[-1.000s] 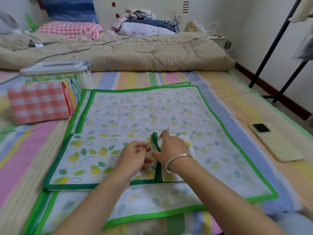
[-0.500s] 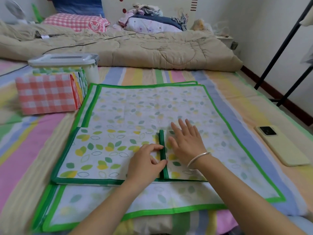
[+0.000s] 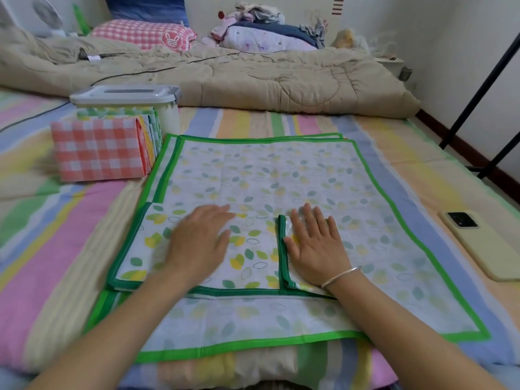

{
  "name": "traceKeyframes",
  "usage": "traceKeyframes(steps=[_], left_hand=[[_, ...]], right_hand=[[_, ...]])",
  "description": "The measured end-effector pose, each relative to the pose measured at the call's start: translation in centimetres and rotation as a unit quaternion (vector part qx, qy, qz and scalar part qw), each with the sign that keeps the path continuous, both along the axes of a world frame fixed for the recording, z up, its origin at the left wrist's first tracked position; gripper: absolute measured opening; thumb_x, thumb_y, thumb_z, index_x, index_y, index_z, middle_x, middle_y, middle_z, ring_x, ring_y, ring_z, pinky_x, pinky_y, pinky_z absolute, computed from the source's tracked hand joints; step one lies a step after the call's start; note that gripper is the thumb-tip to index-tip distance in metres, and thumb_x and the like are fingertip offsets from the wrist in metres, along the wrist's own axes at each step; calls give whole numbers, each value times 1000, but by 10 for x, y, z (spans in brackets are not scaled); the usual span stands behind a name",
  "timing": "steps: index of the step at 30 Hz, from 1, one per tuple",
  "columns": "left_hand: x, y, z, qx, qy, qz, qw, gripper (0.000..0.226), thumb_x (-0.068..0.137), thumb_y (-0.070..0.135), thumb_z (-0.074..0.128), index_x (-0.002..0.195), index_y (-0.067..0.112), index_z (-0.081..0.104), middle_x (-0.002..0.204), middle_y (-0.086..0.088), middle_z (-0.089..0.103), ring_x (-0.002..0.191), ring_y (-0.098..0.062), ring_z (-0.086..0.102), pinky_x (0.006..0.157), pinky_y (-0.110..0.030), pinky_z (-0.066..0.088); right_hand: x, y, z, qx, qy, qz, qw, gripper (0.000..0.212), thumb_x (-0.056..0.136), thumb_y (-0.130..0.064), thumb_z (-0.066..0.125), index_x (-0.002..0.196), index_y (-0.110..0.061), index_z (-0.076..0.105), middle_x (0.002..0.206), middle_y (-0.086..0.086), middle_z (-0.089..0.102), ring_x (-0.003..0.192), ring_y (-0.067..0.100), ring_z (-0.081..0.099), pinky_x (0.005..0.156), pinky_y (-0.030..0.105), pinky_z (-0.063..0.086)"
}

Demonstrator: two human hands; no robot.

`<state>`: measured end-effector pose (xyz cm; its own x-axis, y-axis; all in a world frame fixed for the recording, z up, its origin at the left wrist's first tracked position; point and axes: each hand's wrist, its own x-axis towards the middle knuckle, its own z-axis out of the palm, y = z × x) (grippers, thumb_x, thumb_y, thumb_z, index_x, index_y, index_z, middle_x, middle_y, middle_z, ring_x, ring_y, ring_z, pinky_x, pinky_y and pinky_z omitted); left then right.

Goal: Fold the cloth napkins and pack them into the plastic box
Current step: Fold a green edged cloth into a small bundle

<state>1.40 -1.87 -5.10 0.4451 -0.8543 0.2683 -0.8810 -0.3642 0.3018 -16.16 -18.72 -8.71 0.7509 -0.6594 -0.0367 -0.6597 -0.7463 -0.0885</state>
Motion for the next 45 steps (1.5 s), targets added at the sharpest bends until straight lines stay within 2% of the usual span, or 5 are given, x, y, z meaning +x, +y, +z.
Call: traceKeyframes(steps=[10,17,24,32,45], left_hand=[[55,39,-26,239,-81,-36,967,81,78,57,-24,152,23,-23,160,8,-29,147,-9,-28,121,-39,-16],[53,42,-30,174,-51,-49,982,82,84,61,-11,158,26,-6,163,12,-18,148,-2,-21,124,-38,-10],[61,60,-10,-144,127,129,973,34,94,8,59,125,20,65,128,4,63,118,-17,55,92,-28,44],[93,69,12,24,159,246,956,57,89,40,72,136,15,52,128,0,62,111,-24,61,90,-38,49],[111,46,33,91,115,196,969,54,81,47,77,126,22,59,126,2,59,117,-21,54,93,-39,49]], right_hand=[[33,14,38,-34,76,117,990,62,101,-20,27,156,-16,-1,164,1,-8,150,21,-12,121,47,-6],[81,63,35,72,-27,163,984,88,72,-75,0,153,-42,5,163,-9,-9,148,18,-20,112,66,-11],[90,65,20,65,45,185,980,95,72,-88,13,151,-42,-12,159,-10,-25,144,20,-30,107,70,-17],[91,75,24,-25,-52,256,965,95,78,-75,16,153,-18,24,160,-7,18,149,18,7,118,54,-10],[90,72,27,98,70,265,957,130,57,-94,27,151,-21,-24,159,-10,-26,142,6,-31,117,45,-19]])
